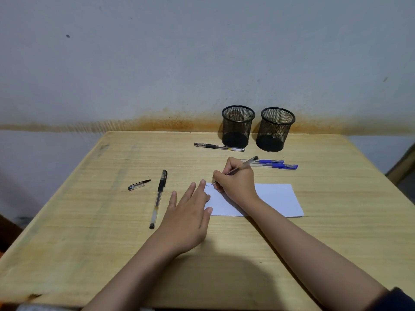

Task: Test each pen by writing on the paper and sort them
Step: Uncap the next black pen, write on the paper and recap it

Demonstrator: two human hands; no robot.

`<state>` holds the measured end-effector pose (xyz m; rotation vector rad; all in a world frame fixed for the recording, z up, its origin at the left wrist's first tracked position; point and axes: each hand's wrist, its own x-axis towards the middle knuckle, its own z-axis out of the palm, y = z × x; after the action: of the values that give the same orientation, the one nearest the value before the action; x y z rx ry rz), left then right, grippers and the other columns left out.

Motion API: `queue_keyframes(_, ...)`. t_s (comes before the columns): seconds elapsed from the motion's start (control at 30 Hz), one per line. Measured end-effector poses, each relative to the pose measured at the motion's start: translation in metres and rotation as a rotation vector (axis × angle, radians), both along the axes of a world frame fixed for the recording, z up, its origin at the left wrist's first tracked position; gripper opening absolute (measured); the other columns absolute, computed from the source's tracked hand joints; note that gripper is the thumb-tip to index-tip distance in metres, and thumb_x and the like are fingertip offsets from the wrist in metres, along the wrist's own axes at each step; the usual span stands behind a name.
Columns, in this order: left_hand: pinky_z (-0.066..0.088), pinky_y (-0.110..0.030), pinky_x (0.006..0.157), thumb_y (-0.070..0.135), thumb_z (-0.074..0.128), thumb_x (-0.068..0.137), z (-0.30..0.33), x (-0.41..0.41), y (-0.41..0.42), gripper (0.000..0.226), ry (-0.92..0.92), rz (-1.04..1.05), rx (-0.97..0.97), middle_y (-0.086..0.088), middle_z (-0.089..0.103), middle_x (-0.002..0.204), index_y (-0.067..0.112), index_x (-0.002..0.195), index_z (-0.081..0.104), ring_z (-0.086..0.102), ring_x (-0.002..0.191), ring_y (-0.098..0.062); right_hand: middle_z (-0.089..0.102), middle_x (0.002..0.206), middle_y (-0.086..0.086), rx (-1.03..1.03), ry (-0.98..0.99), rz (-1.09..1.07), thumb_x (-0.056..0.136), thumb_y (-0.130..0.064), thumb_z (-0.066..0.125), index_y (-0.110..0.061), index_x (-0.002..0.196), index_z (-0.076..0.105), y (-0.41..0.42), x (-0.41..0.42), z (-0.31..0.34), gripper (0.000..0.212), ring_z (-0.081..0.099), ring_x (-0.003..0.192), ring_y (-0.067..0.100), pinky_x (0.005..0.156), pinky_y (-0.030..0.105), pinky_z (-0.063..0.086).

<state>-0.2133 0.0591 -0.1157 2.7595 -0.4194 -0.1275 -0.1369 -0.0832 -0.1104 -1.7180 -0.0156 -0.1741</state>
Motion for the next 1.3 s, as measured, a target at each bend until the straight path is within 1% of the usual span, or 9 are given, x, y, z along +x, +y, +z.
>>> queue_keyframes(0.13, -0.001, -0.046, 0.118, 0.035, 0.020, 0.098, 0.0002, -0.0004, -0.0005, 0.050, -0.015, 0.012, -0.015, 0.010, 0.015, 0.157, 0.022, 0.145, 0.011, -0.008, 0.144, -0.006, 0.051, 0.063, 0.040, 0.008, 0.012, 0.001, 0.077, 0.009, 0.061, 0.014, 0.071, 0.044, 0.0007, 0.0009, -0.0002, 0.019, 0.058, 0.049, 0.033, 0.046, 0.032, 0.050)
queue_keyframes(0.3, -0.001, -0.044, 0.118, 0.035, 0.021, 0.098, -0.0007, -0.0006, -0.0004, 0.048, -0.018, 0.024, -0.032, 0.011, 0.016, 0.156, 0.023, 0.144, 0.014, -0.007, 0.144, -0.006, 0.049, 0.054, 0.029, 0.049, 0.020, -0.024, 0.076, 0.011, 0.059, 0.008, 0.066, 0.043, 0.0010, 0.0017, -0.0015, 0.019, 0.056, 0.046, 0.030, 0.046, 0.032, 0.048)
queue_keyframes(0.4, 0.000, -0.044, 0.118, 0.035, 0.021, 0.098, -0.0010, -0.0007, -0.0002, 0.049, -0.021, 0.028, -0.030, 0.011, 0.016, 0.156, 0.023, 0.145, 0.013, -0.007, 0.144, -0.006, 0.052, 0.057, 0.031, 0.051, 0.025, -0.007, 0.077, 0.009, 0.060, 0.009, 0.069, 0.046, 0.0002, 0.0009, -0.0006, 0.017, 0.058, 0.048, 0.031, 0.046, 0.032, 0.050)
queue_keyframes(0.53, -0.001, -0.044, 0.118, 0.036, 0.021, 0.098, -0.0009, -0.0002, -0.0001, 0.049, -0.021, 0.029, -0.029, 0.012, 0.013, 0.157, 0.023, 0.144, 0.013, -0.007, 0.144, -0.006, 0.051, 0.052, 0.019, 0.050, 0.012, -0.021, 0.076, 0.009, 0.060, 0.003, 0.066, 0.046, 0.0008, 0.0010, -0.0012, 0.018, 0.057, 0.046, 0.031, 0.045, 0.032, 0.048)
queue_keyframes(0.67, -0.002, -0.043, 0.118, 0.036, 0.021, 0.098, 0.0001, -0.0013, -0.0006, 0.051, -0.009, 0.030, -0.041, 0.012, 0.015, 0.156, 0.023, 0.146, 0.010, -0.008, 0.144, -0.005, 0.049, 0.045, 0.012, 0.074, 0.024, -0.024, 0.075, 0.010, 0.059, 0.000, 0.064, 0.044, -0.0004, 0.0019, -0.0019, 0.021, 0.056, 0.047, 0.031, 0.046, 0.033, 0.048)
queue_keyframes(0.73, -0.003, -0.042, 0.118, 0.036, 0.021, 0.098, 0.0005, -0.0014, -0.0007, 0.051, -0.009, 0.030, -0.041, 0.013, 0.015, 0.156, 0.023, 0.146, 0.009, -0.009, 0.143, -0.005, 0.047, 0.040, 0.005, 0.069, 0.028, -0.022, 0.074, 0.010, 0.059, -0.003, 0.062, 0.043, -0.0006, 0.0023, -0.0017, 0.024, 0.056, 0.045, 0.031, 0.047, 0.033, 0.048)
queue_keyframes(0.93, -0.003, -0.042, 0.118, 0.036, 0.020, 0.098, 0.0007, -0.0015, -0.0006, 0.052, -0.011, 0.030, -0.042, 0.013, 0.015, 0.156, 0.024, 0.146, 0.007, -0.009, 0.143, -0.004, 0.045, 0.037, -0.001, 0.076, 0.032, -0.047, 0.075, 0.010, 0.057, -0.004, 0.063, 0.042, -0.0013, 0.0028, -0.0026, 0.024, 0.054, 0.044, 0.030, 0.045, 0.031, 0.046)
queue_keyframes(1.1, -0.004, -0.042, 0.118, 0.036, 0.020, 0.098, 0.0005, -0.0012, -0.0003, 0.052, -0.017, 0.031, -0.040, 0.013, 0.015, 0.156, 0.023, 0.146, 0.006, -0.009, 0.143, -0.004, 0.044, 0.044, 0.008, 0.051, 0.012, -0.064, 0.075, 0.009, 0.059, -0.004, 0.062, 0.042, -0.0012, 0.0006, -0.0010, 0.025, 0.054, 0.042, 0.029, 0.043, 0.029, 0.046)
queue_keyframes(1.3, -0.003, -0.042, 0.118, 0.035, 0.021, 0.098, -0.0005, -0.0013, -0.0004, 0.052, -0.020, 0.034, -0.049, 0.013, 0.018, 0.156, 0.023, 0.146, 0.006, -0.008, 0.143, -0.004, 0.045, 0.046, 0.010, 0.013, 0.010, -0.083, 0.075, 0.009, 0.059, -0.004, 0.062, 0.043, -0.0015, 0.0006, -0.0004, 0.024, 0.055, 0.042, 0.026, 0.040, 0.025, 0.046)
